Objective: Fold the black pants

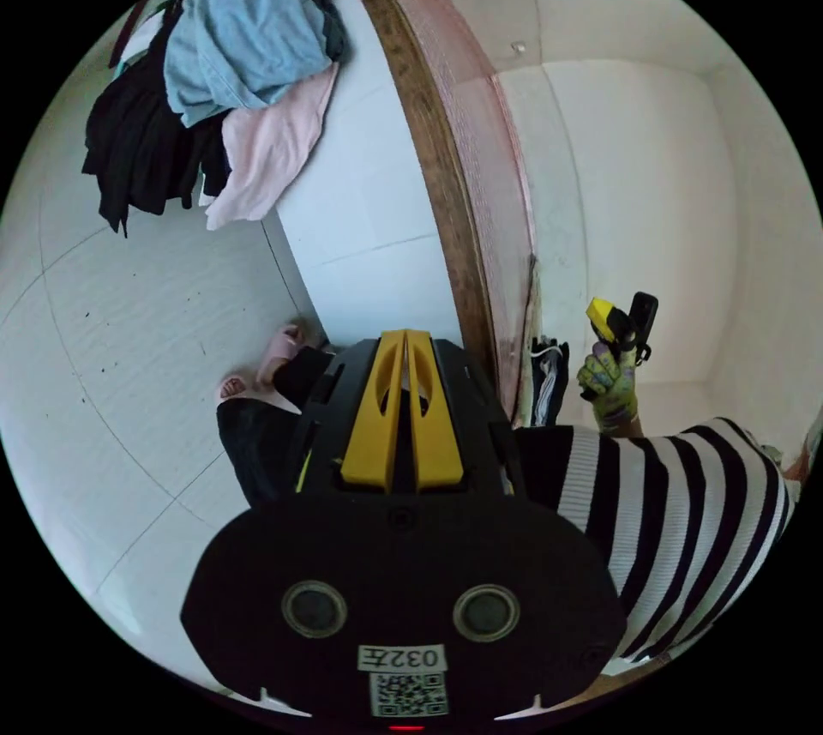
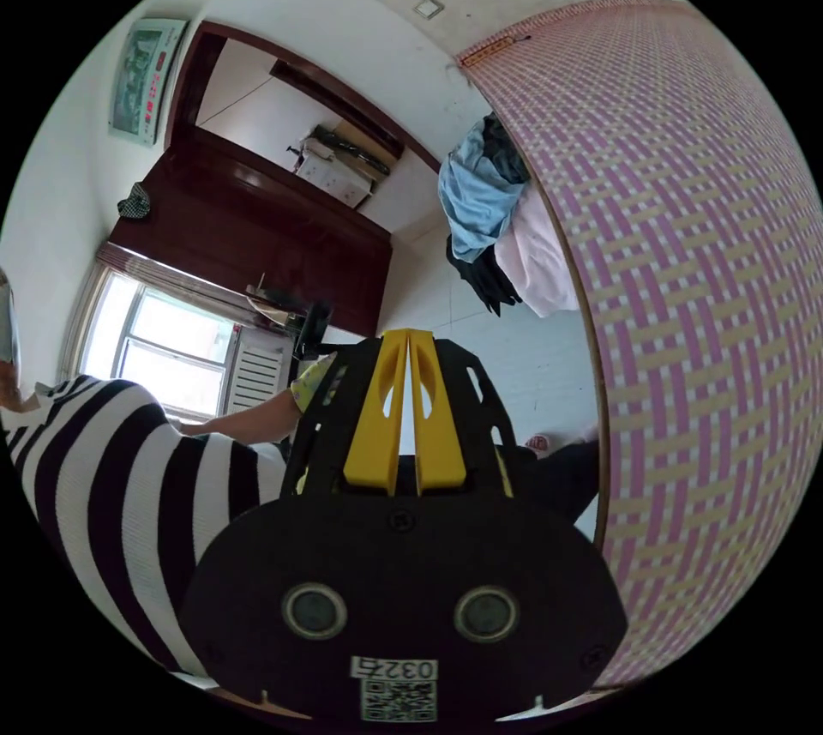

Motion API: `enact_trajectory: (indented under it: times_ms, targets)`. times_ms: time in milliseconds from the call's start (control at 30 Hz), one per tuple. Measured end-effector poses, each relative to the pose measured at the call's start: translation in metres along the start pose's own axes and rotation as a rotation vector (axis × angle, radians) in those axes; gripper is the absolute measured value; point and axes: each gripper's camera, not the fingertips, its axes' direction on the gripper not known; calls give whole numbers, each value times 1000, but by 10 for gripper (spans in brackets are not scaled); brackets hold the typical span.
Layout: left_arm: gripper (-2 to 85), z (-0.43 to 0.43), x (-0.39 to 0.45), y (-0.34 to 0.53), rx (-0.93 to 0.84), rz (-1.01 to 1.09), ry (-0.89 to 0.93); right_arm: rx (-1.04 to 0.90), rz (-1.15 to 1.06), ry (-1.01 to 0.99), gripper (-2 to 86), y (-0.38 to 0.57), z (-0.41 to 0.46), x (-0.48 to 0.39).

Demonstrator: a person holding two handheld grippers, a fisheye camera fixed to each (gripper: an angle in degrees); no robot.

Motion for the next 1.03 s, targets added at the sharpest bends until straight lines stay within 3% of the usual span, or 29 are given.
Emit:
enact_trajectory:
  times_ms: [200, 400, 633, 767, 1033]
  targets:
    - [-9, 78, -52, -47, 77, -115, 79, 20, 37, -32, -10, -54, 33, 71]
    - [-9, 131, -99, -121, 80, -204, 11, 86, 72, -113, -10, -117, 54, 143]
    - [-8, 162, -176, -209, 305, -404, 34, 103, 142, -99, -10, -162, 69, 204]
    - [0, 176, -230, -253, 398, -466, 101, 99, 158, 9, -10, -179, 76, 218]
    - [65, 208, -358, -317, 414, -612, 130, 117, 300, 162, -10, -210, 97, 223]
